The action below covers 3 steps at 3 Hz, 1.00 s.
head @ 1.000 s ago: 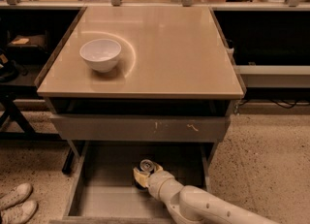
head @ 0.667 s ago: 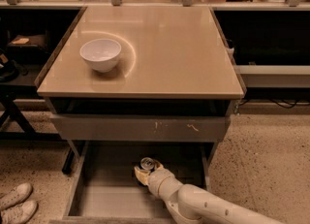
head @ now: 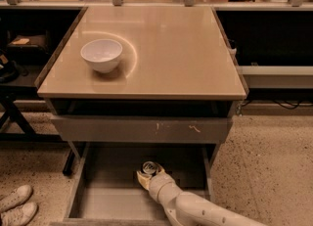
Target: Place pepsi can into middle drawer
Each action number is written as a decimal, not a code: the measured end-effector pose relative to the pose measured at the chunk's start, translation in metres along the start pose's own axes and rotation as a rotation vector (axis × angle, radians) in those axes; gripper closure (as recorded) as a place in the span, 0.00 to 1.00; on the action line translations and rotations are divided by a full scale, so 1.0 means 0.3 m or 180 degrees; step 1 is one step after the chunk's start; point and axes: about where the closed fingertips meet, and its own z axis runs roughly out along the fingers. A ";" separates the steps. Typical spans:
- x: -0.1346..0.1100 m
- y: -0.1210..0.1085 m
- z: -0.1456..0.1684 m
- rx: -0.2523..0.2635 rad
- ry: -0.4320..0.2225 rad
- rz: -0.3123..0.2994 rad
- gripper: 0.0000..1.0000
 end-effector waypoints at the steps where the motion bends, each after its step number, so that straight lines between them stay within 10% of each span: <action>1: 0.037 -0.009 0.015 0.0076 0.0004 -0.0052 1.00; 3: 0.053 -0.016 0.024 0.0116 -0.0007 -0.0067 0.82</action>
Offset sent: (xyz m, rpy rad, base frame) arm 0.0016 -0.0036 -0.0248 -0.0406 -0.0220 -0.0391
